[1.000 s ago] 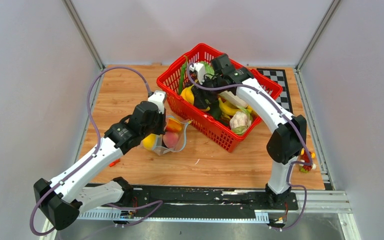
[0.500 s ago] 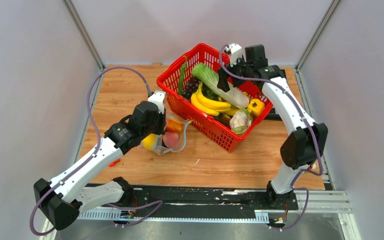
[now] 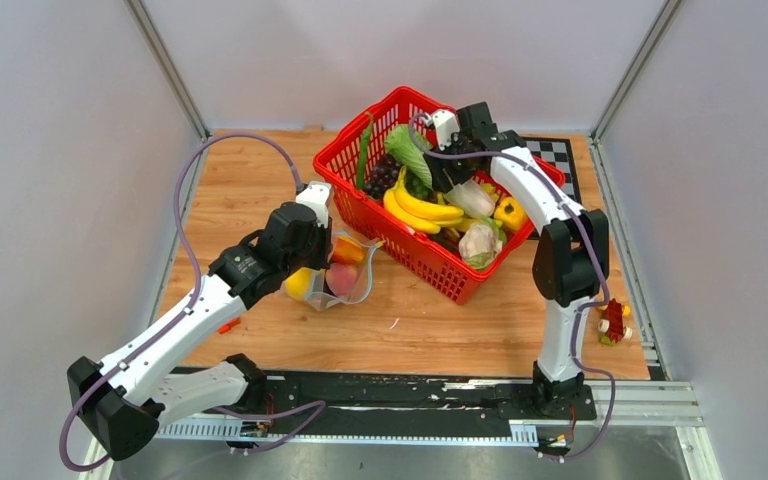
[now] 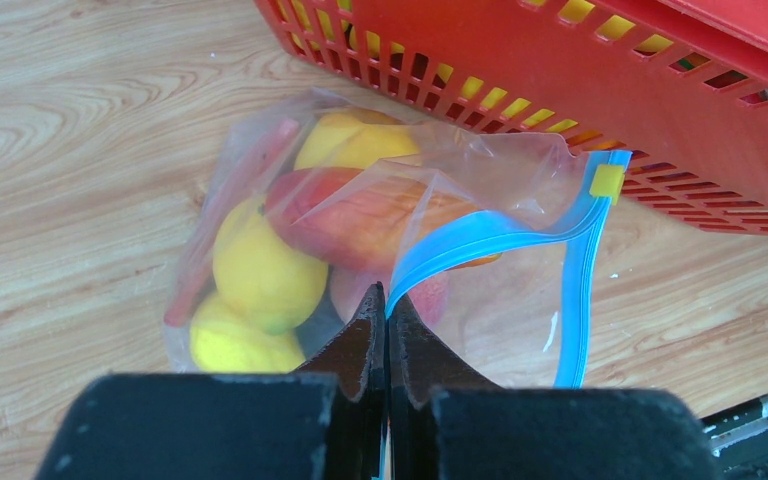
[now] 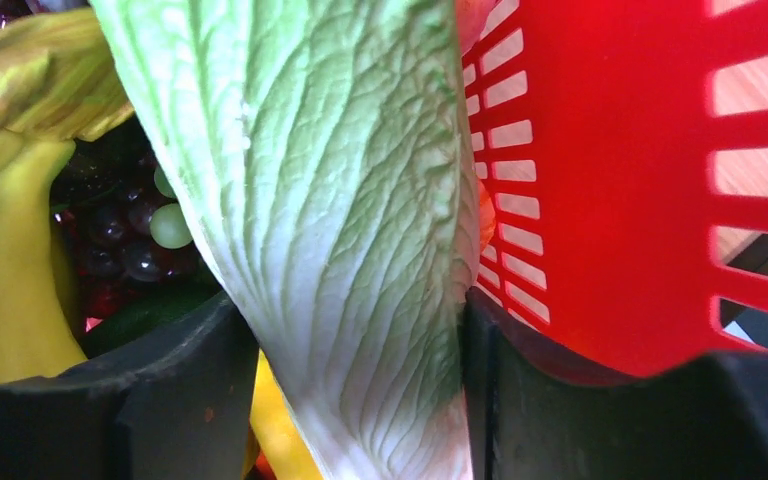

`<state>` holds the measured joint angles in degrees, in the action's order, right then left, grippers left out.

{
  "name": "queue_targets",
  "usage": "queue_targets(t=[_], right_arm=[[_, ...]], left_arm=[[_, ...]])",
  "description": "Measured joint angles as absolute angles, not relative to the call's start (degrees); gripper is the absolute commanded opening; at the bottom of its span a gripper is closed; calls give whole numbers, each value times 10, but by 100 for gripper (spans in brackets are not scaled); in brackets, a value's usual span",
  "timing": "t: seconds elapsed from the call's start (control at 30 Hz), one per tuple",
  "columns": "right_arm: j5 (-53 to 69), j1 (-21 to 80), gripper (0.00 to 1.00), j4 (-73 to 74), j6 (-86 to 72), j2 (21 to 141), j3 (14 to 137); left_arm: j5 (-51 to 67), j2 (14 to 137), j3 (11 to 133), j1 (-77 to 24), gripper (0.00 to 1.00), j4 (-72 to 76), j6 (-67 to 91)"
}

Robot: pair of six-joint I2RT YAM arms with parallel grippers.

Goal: Place the food in the zip-top bag and seal the zipper
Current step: Pick up the fake vegetable from the bin, then place the fake vegetable in the bin.

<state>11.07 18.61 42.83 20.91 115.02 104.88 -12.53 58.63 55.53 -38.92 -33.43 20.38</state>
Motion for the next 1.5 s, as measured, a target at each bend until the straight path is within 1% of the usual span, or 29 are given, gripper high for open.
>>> queue_targets(t=[0.03,0.07,0.17,0.2,0.3,0.43,0.57,0.67,0.77,0.8,0.83,0.9,0.93,0.97,1.0,1.03,1.07,1.2,1.27,1.4,1.5], right_arm=[[105,187,30,425,210,1149,1048],[101,189,25,422,210,1147,1048],[94,188,18,417,206,1132,1039],[93,188,17,420,203,1122,1037],[96,187,19,420,194,1065,1013],[102,187,22,425,183,943,975],[142,187,23,441,176,844,962],[175,187,23,455,171,822,957],[208,192,24,477,161,842,947],[218,196,26,488,159,861,947],[223,199,33,495,159,879,947],[229,210,33,512,159,935,952],[229,214,38,515,161,957,957],[229,220,48,523,164,986,971],[230,226,61,533,169,1013,994],[233,232,69,548,173,1036,1020],[237,236,71,562,180,1051,1042],[259,242,74,607,198,1060,1072],[260,244,78,620,201,1061,1080],[213,245,81,625,198,1065,1101],[175,243,87,620,196,1065,1108]], left_arm=[[-126,586,555,-389,0,-334,204],[-126,586,555,-389,0,-334,204],[-126,586,555,-389,0,-335,204],[-127,586,555,-389,0,-335,203],[-129,586,555,-389,0,-336,203],[-130,586,555,-389,0,-336,203],[-130,587,555,-389,0,-336,202],[-129,589,555,-389,0,-335,202],[-127,591,555,-389,0,-335,202],[-127,592,555,-389,0,-334,202],[-126,593,555,-389,0,-334,202],[-125,594,555,-389,0,-334,202],[-124,594,555,-389,0,-334,202],[-124,594,555,-389,0,-334,202],[-124,594,555,-389,0,-334,202],[-124,594,555,-389,0,-334,202],[-124,594,555,-389,0,-334,202],[-125,593,555,-389,0,-334,202],[-125,593,555,-389,0,-334,202],[-125,592,555,-389,0,-334,202],[-125,592,555,-389,0,-335,202]])
